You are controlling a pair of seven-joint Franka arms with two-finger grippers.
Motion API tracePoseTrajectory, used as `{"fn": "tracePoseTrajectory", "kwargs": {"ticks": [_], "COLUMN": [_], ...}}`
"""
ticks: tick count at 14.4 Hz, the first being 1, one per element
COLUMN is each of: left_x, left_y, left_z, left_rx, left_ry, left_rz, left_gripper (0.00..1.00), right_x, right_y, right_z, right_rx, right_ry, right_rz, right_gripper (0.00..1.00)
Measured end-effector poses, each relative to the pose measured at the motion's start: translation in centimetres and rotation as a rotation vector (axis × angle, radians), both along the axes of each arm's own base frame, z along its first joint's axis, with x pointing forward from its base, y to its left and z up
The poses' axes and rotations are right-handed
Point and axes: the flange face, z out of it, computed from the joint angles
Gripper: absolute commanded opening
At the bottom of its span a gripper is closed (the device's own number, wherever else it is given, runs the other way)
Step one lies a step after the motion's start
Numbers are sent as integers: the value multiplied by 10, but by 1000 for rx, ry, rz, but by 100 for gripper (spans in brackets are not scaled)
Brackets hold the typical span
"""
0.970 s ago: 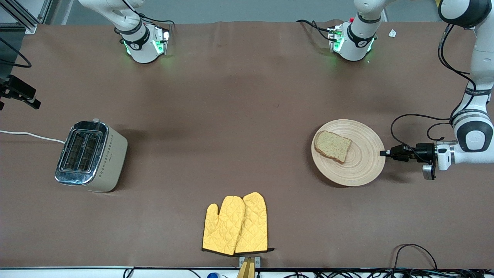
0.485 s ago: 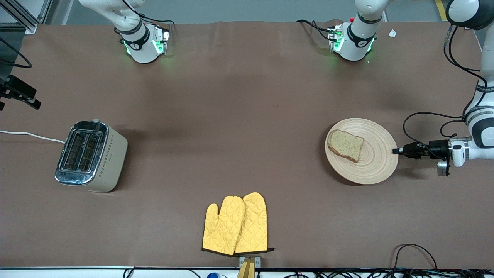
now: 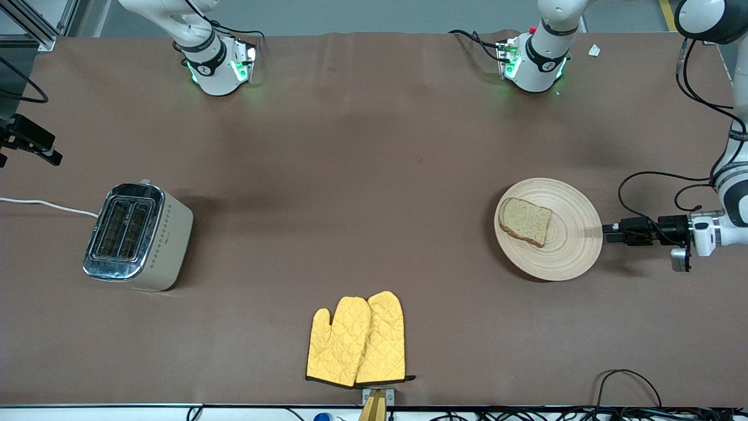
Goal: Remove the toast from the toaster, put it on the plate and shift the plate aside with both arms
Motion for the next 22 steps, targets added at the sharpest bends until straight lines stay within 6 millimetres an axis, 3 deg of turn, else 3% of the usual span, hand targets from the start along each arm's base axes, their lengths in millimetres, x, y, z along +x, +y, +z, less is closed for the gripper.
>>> {"fn": "tracePoseTrajectory", "kwargs": {"ticks": [6, 10, 13, 22], "left_x": [44, 51, 44, -2], "left_y": [-54, -106, -141, -215], "left_z": [106, 205, 269, 409], "left_rx": [27, 186, 292, 704], "left_ry": [96, 143, 149, 57], "left_rz": [29, 50, 79, 181], "left_gripper": [100, 100, 100, 100], "right_x": [0, 0, 0, -1], "right_y": [0, 0, 0, -4], "right_z": [0, 0, 0, -1], "right_rx": [0, 0, 6, 9], "right_ry": [0, -1, 4, 8], "right_rz": [0, -1, -66, -96], "right_gripper": [100, 100, 100, 100]}}
